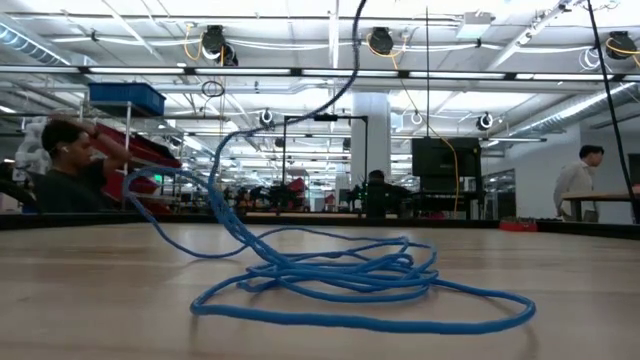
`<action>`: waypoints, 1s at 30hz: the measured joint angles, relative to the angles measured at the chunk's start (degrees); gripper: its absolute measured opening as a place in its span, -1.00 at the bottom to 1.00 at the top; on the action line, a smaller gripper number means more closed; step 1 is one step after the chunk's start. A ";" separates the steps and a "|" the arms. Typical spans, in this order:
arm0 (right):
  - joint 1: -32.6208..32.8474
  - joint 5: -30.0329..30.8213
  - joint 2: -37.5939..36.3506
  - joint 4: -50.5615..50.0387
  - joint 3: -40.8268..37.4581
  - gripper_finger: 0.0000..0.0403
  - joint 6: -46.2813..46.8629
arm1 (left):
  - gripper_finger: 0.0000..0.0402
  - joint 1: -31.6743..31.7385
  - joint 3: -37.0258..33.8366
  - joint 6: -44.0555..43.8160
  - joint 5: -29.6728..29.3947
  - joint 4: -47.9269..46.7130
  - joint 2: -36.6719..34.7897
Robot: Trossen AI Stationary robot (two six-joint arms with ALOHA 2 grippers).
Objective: Coil cords
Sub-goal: Uncoil the blue wire from the spool
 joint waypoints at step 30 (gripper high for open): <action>2.65 -7.67 -6.44 12.34 0.00 -1.00 -7.64 | -0.99 2.36 -0.02 -0.53 0.29 -6.80 0.35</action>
